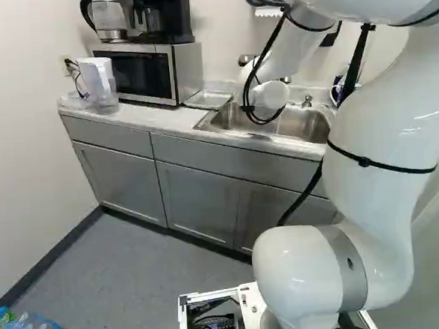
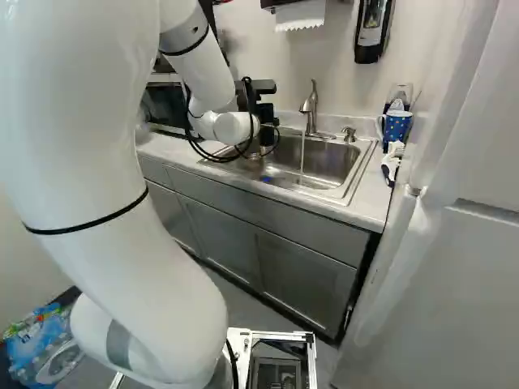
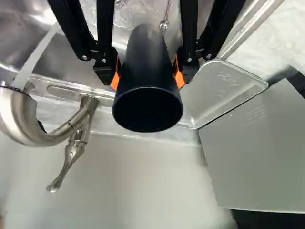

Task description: Rinse the cup and place it in the tray

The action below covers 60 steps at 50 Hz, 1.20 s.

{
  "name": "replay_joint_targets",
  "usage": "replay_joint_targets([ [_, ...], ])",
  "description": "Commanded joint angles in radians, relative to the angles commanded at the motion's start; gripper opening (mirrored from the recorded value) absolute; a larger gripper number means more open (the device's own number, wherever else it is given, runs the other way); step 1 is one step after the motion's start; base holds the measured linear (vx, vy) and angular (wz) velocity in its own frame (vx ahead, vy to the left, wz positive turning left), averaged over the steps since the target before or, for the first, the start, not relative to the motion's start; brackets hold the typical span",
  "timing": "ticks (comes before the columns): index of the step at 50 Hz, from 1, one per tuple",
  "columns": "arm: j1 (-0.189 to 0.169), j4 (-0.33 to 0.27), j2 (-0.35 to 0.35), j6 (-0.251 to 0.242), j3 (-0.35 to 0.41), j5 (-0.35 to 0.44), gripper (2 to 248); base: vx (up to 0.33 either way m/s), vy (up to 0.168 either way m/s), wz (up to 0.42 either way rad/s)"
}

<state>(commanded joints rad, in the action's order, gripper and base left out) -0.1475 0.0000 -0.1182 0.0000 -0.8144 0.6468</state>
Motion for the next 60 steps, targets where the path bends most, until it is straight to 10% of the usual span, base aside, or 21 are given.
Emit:
replay_joint_targets([
  [60, -0.163, 0.0, -0.021, 0.0, 0.014, -0.198, 124, 0.0, 0.0, 0.0],
])
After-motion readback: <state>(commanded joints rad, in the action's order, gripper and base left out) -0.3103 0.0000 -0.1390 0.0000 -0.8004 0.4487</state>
